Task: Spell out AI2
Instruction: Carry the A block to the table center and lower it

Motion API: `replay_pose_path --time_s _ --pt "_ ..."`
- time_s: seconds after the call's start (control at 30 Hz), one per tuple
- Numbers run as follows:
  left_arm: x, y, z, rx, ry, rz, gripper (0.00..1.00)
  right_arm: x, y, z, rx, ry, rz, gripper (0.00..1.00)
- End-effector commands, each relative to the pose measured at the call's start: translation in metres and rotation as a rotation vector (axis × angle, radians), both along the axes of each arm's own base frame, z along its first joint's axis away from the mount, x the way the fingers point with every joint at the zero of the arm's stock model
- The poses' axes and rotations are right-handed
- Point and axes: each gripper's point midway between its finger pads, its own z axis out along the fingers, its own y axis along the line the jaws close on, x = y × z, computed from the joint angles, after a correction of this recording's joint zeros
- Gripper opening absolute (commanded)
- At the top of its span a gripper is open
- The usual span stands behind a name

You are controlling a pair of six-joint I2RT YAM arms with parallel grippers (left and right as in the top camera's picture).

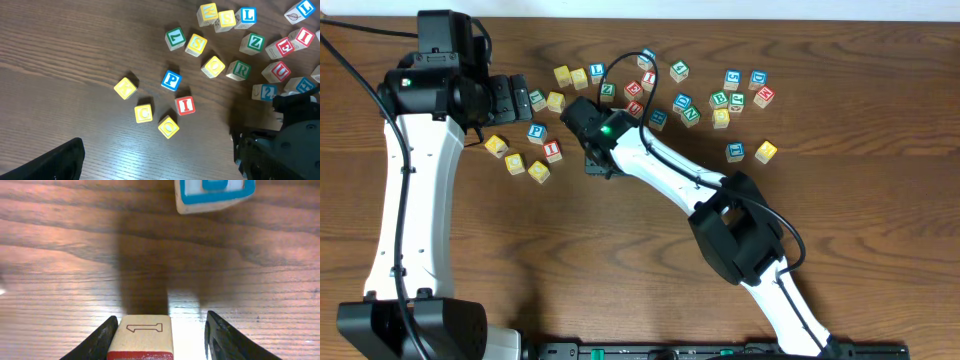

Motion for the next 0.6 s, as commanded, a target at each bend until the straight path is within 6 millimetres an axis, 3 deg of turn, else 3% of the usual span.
replay_pose_path --time_s 0.0,0.57 --pt "0.003 0.003 0.006 0.006 -0.014 0.012 0.98 0.001 0.008 0.005 0.000 -0.019 0.024 0.51" --pt "0.003 0.003 0.006 0.006 -0.014 0.012 0.98 -0.009 0.000 -0.023 -0.041 0.031 0.022 0.51"
